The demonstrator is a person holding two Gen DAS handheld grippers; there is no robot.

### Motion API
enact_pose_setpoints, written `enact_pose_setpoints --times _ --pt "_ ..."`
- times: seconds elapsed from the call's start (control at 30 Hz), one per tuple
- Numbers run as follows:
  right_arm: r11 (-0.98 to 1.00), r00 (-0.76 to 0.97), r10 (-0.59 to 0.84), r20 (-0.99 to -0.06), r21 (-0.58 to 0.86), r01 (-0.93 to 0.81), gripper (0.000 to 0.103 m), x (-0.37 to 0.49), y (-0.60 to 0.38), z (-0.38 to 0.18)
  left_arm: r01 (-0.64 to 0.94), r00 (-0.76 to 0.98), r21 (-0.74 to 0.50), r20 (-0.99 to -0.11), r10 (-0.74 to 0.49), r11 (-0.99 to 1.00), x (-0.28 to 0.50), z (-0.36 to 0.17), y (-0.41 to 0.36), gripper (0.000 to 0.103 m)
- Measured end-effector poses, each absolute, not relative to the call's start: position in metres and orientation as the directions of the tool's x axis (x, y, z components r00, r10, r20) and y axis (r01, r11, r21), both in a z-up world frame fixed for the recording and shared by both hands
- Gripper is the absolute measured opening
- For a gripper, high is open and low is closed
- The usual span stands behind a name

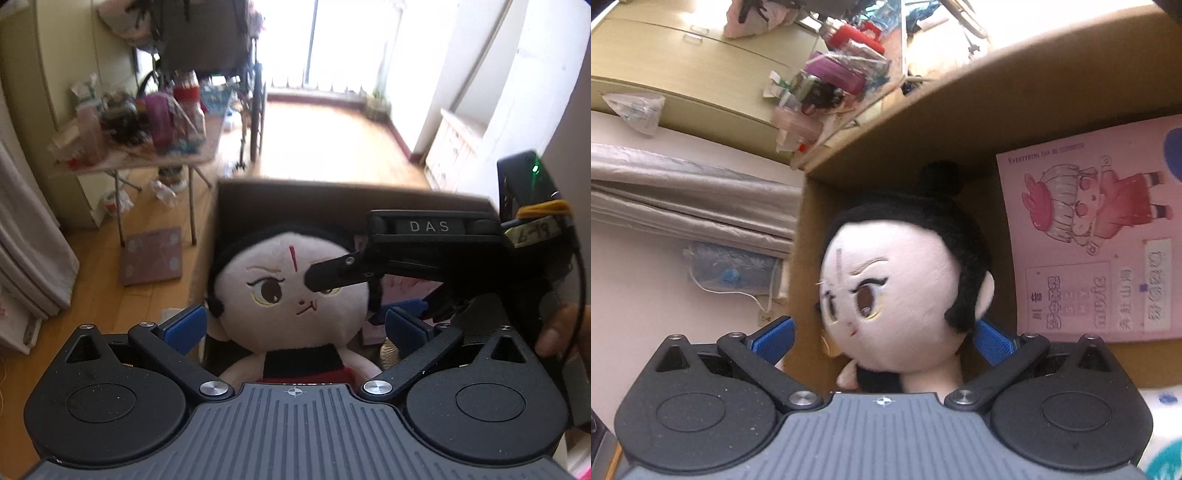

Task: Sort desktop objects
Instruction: 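Lower the doll into the box and open both grippers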

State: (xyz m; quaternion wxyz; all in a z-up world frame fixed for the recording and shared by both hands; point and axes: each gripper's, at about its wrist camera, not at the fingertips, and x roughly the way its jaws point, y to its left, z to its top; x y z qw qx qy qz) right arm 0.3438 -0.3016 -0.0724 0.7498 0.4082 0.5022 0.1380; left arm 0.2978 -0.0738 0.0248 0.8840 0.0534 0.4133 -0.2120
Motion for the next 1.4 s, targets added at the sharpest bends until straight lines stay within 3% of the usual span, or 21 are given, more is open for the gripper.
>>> enact_pose_setpoints --times 0.3,0.53,0.67,0.83,1.13,1.4 --pt "0.667 0.544 0.597 -0.589 0.742 0.071 0.103 0.276 -0.309 -0.004 0.415 0.665 -0.035 -0.670 -0.330 0.909 0.240 0.069 -0.065 0.103" --pt "0.865 0.698 0.403 -0.592 0.496 -0.078 0.103 0.177 -0.296 0.048 0.313 0.731 -0.067 -0.620 -0.286 0.947 0.181 0.068 -0.053 0.103" --pt "0.906 0.752 0.318 -0.578 0.418 -0.063 0.103 0.127 -0.299 0.053 0.255 0.766 -0.083 -0.591 -0.253 0.963 0.145 0.063 -0.049 0.103" --pt "0.941 0.759 0.226 -0.611 0.338 -0.009 0.103 0.092 -0.299 0.049 0.189 0.758 -0.100 -0.617 -0.210 0.977 0.122 0.054 -0.051 0.103" --pt "0.982 0.757 0.106 -0.644 0.187 0.022 0.103 0.071 -0.279 0.043 0.046 0.839 0.066 -0.544 -0.003 0.997 0.088 0.069 -0.052 0.103" --pt "0.994 0.785 0.053 -0.618 0.112 0.021 0.103 0.060 -0.263 0.050 0.080 0.858 0.059 -0.513 -0.038 0.995 0.079 0.079 -0.052 0.103"
